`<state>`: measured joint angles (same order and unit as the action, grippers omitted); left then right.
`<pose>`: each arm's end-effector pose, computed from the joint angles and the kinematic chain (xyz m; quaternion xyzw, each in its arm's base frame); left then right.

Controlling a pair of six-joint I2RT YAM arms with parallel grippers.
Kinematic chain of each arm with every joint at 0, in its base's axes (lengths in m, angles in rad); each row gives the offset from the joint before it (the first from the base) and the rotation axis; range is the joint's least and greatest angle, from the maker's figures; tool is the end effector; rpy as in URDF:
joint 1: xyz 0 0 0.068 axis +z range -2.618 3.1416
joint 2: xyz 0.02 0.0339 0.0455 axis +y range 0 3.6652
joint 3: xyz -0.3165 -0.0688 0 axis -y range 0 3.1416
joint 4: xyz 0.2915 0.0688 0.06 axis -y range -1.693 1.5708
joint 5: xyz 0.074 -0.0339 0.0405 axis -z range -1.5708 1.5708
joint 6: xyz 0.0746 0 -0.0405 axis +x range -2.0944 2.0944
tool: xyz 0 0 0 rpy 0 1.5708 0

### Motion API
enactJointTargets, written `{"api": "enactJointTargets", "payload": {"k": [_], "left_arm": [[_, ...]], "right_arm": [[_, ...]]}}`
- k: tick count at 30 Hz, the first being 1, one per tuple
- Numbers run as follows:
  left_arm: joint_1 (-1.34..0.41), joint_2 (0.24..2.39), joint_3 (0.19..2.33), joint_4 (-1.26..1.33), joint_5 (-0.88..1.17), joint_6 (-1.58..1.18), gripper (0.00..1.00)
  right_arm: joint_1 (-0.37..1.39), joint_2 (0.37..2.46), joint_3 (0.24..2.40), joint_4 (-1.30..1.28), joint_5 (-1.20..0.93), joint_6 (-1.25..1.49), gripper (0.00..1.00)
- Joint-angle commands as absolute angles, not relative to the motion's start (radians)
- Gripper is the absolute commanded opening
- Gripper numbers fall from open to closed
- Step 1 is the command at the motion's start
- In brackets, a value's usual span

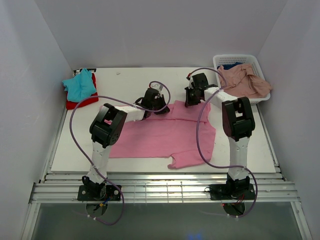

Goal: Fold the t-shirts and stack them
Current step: Fold the tshirt

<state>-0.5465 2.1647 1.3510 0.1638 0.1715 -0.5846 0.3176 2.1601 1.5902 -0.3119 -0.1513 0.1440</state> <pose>0.4704 -0.3011 0.1159 0.0210 0.8931 -0.3020 0.3327 0.5357 0.1879 0.1558 -0.1068 0.9328 0.1463 0.3116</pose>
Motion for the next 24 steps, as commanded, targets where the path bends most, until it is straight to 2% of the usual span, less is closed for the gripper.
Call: {"api": "enactJointTargets", "payload": {"k": [1, 15, 24], "left_arm": [[-0.549, 2.172, 1.367, 0.129, 0.144, -0.580, 0.00], [-0.549, 2.164, 1.361, 0.127, 0.149, -0.581, 0.00], [-0.549, 2.135, 1.335, 0.133, 0.149, -0.574, 0.00]], "right_arm": [[0.330, 2.051, 1.568, -0.311, -0.132, 0.127, 0.08], [0.485, 1.755, 1.204, -0.287, -0.002, 0.219, 0.08], [0.633, 1.611, 0.982, -0.313, 0.198, 0.343, 0.08]]}}
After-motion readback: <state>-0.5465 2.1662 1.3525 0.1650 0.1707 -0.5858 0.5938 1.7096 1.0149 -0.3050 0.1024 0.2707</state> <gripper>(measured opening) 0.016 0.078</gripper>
